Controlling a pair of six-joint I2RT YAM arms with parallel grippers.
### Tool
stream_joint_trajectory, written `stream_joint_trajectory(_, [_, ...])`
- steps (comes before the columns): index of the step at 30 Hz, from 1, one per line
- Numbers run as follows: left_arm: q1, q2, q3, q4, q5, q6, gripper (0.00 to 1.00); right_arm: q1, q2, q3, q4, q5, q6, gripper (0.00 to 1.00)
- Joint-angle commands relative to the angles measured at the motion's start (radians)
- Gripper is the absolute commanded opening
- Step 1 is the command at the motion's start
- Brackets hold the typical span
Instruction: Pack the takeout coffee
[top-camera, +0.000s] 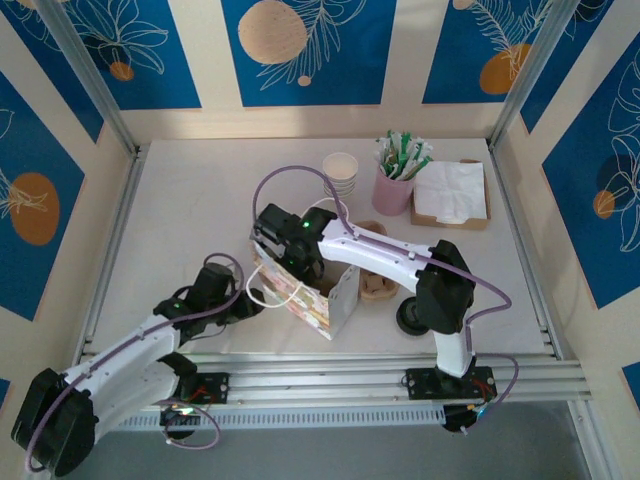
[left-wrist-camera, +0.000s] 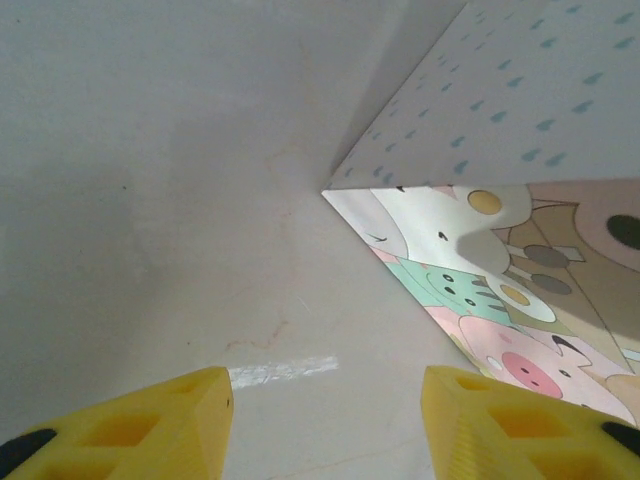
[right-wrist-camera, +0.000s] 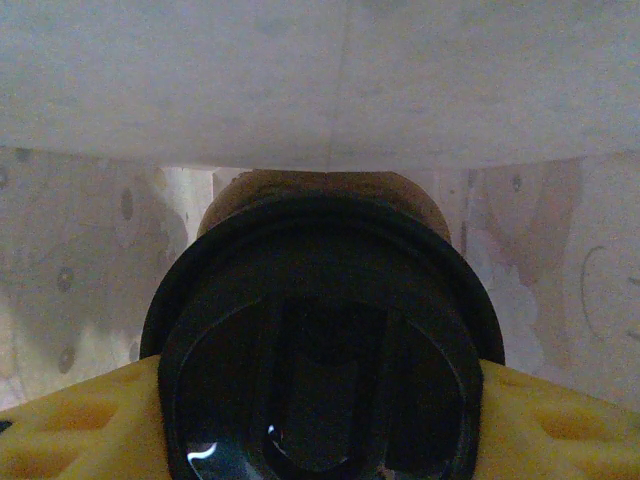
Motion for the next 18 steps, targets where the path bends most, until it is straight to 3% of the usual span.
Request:
stream_joint_trajectory(1, [-0.027, 0.004, -0.032, 0.061, -0.044, -0.053, 0.53, -0.011, -0.016, -0.026, -0.044, -0.002, 0.022, 0.54])
stream_joint_trajectory(18, [-0.122, 0.138, -0.051, 0.216, -0.101, -0.112, 0.54, -0.012, -0.04, -0.017, -0.052, 0.004, 0.028, 0.54])
